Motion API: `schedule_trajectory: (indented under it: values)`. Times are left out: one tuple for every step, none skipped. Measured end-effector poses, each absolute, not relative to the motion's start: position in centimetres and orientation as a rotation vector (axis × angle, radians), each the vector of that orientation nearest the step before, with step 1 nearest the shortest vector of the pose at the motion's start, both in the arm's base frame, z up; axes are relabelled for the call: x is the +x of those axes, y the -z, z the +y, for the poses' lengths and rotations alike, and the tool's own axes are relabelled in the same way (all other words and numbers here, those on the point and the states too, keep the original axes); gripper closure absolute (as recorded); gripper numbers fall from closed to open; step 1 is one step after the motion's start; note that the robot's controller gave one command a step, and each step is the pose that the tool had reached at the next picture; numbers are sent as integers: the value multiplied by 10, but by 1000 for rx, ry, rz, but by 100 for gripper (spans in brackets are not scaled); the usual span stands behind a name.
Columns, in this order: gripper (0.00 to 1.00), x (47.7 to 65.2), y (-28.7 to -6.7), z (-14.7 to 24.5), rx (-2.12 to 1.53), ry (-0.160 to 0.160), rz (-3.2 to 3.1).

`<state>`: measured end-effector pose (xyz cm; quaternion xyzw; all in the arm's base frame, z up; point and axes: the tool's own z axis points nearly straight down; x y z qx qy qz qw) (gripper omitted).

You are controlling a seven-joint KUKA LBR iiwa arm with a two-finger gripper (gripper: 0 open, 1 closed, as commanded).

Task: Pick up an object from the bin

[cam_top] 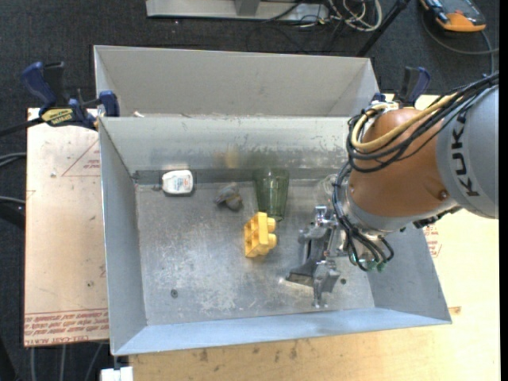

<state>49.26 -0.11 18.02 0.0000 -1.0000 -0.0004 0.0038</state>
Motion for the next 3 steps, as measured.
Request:
schedule_trajectory:
  values:
    - [0,494,-184,-1,0,1,-3142]
    - [0,495,-121,-34,174,1,-3141]
    - [0,542,-126,-60,546,3,-3092]
